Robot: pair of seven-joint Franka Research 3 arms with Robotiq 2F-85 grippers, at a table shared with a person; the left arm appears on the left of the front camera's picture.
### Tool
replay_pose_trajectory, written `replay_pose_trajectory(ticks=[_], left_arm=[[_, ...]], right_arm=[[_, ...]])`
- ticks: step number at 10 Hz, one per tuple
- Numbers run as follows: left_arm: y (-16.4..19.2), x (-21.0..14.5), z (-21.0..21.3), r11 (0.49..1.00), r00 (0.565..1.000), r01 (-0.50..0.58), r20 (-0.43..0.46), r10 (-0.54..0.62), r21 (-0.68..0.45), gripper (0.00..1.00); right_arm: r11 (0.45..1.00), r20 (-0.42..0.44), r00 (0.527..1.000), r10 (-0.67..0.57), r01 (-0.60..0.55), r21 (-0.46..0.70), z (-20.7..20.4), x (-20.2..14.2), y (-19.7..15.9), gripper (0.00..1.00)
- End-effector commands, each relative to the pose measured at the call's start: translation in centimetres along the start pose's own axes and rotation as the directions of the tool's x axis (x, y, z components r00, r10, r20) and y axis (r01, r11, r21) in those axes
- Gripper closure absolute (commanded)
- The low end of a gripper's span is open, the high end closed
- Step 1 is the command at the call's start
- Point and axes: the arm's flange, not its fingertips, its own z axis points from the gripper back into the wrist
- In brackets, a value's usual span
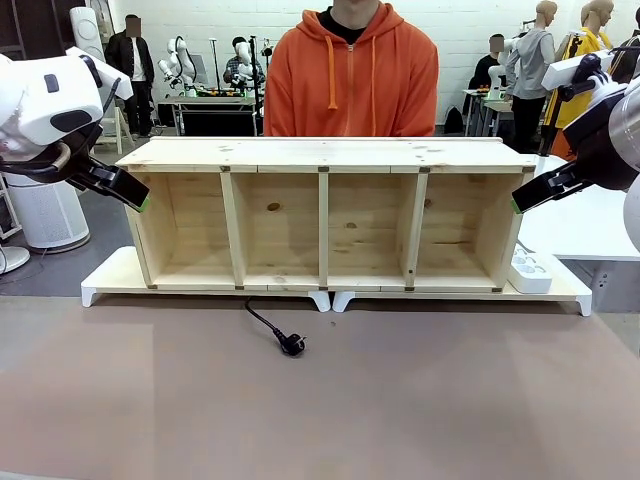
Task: Perform cable management.
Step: When the cord part of the Power Cable appears at the lower middle area of the table and stops, grasp the cord part of the Power Cable.
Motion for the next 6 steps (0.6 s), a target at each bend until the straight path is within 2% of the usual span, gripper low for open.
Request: replay_pose_trajectory(ticks=[1,6], left_arm=[[0.0,0.2,-0.1,1.000,1.000,0.010,0.012,-0.010,0.001,0.00],[0.0,0.2,-0.1,1.000,1.000,0.010,0.012,-0.010,0.001,0.00]], right_arm=[[1.000,0.000,1.000,0.000,0.000,0.000,0.0,0.0,0.0,0.00],[0.985,-0.048,0.989,0.143,-0.137,0.105,-3.6,5.3,4.3,0.00]])
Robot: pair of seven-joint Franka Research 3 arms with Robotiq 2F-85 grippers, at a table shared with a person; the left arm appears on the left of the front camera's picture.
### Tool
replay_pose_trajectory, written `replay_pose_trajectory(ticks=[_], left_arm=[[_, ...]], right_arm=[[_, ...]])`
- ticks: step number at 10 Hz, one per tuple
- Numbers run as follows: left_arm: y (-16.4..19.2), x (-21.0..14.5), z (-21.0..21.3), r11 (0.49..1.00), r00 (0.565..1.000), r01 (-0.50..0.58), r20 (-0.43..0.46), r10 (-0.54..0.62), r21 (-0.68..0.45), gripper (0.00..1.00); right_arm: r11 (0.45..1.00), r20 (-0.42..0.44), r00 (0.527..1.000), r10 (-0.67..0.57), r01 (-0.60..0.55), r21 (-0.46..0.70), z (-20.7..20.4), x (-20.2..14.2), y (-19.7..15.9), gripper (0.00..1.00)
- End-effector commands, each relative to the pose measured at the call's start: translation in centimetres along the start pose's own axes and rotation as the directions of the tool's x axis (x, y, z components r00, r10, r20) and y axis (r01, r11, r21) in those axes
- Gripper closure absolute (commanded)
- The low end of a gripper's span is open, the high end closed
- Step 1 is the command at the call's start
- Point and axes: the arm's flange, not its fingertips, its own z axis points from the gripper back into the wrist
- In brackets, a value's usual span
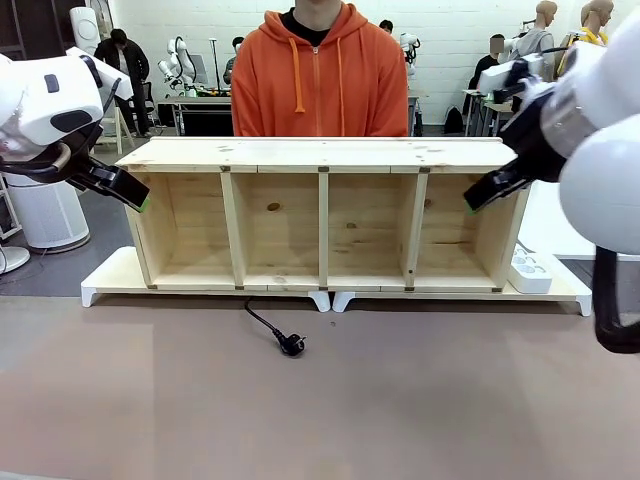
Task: Perform cable management.
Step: When the cord part of the Power Cable appears at the lower middle area of the table and stops, grasp the cord part of the Power Cable.
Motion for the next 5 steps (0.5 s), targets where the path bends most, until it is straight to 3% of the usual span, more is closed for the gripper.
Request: replay_pose_trajectory(ticks=[1,5], left_arm=[[0.0,0.2,-0.1,1.000,1.000,0.009,0.012,-0.009,0.001,0.00],[0.0,0.2,-0.1,1.000,1.000,0.009,0.012,-0.009,0.001,0.00]], right_arm=[[0.998,-0.018,0.998,0.052,-0.051,0.044,-1.5,2.3,0.6,0.00],[0.983,-0.023,0.992,0.121,-0.117,0.144,-6.7,6.3,3.6,0.00]])
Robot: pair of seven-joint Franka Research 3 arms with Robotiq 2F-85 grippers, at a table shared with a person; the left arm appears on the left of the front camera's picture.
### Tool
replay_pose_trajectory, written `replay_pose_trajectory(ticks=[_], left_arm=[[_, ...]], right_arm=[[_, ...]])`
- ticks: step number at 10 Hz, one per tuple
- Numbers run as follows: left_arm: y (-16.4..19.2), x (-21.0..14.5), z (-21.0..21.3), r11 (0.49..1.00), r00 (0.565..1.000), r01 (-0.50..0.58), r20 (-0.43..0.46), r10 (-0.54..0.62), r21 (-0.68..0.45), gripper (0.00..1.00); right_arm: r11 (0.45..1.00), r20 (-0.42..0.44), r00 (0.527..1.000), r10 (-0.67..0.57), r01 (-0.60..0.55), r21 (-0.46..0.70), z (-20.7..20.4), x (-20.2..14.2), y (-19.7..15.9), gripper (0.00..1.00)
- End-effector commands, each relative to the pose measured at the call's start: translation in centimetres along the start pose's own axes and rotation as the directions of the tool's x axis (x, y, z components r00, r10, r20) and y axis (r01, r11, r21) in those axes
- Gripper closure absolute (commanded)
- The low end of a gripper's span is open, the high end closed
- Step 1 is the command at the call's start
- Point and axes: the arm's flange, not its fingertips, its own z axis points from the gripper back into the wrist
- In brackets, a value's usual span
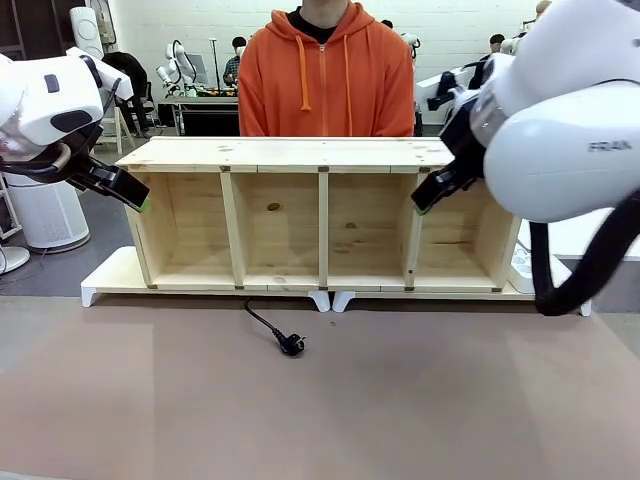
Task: Perform cable management.
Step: When the cord part of the Power Cable appears at the lower middle area of the table and stops, grasp the cord part of the Power Cable.
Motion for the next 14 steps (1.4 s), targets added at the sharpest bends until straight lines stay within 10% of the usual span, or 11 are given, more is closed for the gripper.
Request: replay_pose_trajectory(ticks=[1,14], left_arm=[[0.0,0.2,-0.1,1.000,1.000,0.009,0.013,-0.009,0.001,0.00],[0.0,0.2,-0.1,1.000,1.000,0.009,0.013,-0.009,0.001,0.00]], right_arm=[[0.997,0.006,0.999,0.047,-0.047,0.065,-2.7,2.6,0.8,0.00],[0.922,-0.126,0.961,0.247,-0.193,0.334,-12.8,6.2,11.0,0.00]])
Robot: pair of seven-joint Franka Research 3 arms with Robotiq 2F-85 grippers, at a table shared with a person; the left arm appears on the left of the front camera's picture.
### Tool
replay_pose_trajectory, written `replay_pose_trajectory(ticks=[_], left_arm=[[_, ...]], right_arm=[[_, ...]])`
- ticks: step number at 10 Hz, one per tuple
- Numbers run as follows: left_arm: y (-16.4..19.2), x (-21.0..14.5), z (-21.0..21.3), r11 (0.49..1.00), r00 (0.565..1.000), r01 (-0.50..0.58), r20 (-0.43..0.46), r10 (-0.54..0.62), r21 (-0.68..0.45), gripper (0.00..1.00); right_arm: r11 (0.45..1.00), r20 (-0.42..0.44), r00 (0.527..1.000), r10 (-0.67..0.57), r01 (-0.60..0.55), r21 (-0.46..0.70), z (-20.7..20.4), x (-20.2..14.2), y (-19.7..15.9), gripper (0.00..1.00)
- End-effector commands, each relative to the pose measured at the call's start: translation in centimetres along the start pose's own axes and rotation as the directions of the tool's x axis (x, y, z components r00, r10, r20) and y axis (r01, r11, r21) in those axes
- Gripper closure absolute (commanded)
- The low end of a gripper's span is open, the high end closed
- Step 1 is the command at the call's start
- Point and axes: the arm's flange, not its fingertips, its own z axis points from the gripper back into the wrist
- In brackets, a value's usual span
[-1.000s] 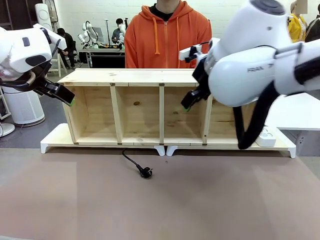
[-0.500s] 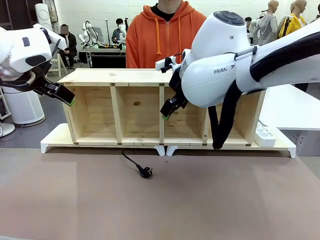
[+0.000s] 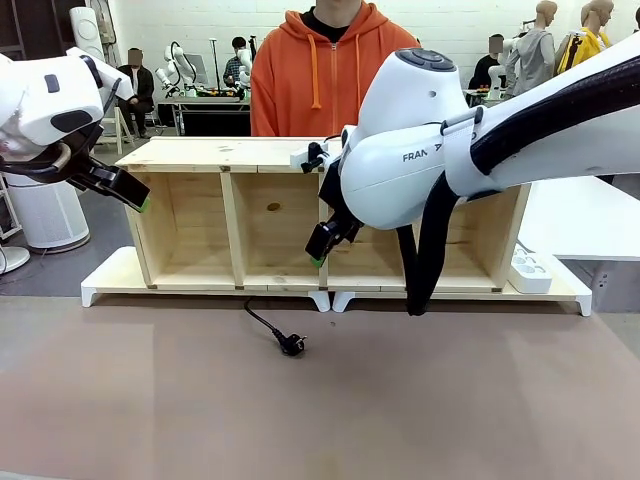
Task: Perform cable management.
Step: When the cord part of the Power Cable appears at the lower middle area of the table and stops, grasp the cord part of the Power Cable.
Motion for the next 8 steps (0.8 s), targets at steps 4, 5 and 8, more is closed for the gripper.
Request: replay_pose_trajectory(ticks=[4,5,8], left_arm=[[0.1,0.2,-0.1,1.000,1.000,0.008,0.013,-0.008,0.002,0.00],[0.1,0.2,-0.1,1.000,1.000,0.008,0.013,-0.008,0.002,0.00],[0.1,0.2,-0.1,1.000,1.000,0.008,0.013,-0.008,0.002,0.00]], right_arm=[[0.994,-0.046,0.996,0.074,-0.070,0.081,-4.6,3.1,0.7,0.00],[0.993,-0.057,0.995,0.081,-0.075,0.092,-5.5,3.5,1.1,0.00],[0.990,-0.089,0.992,0.092,-0.082,0.113,-7.3,4.4,1.6,0.00]])
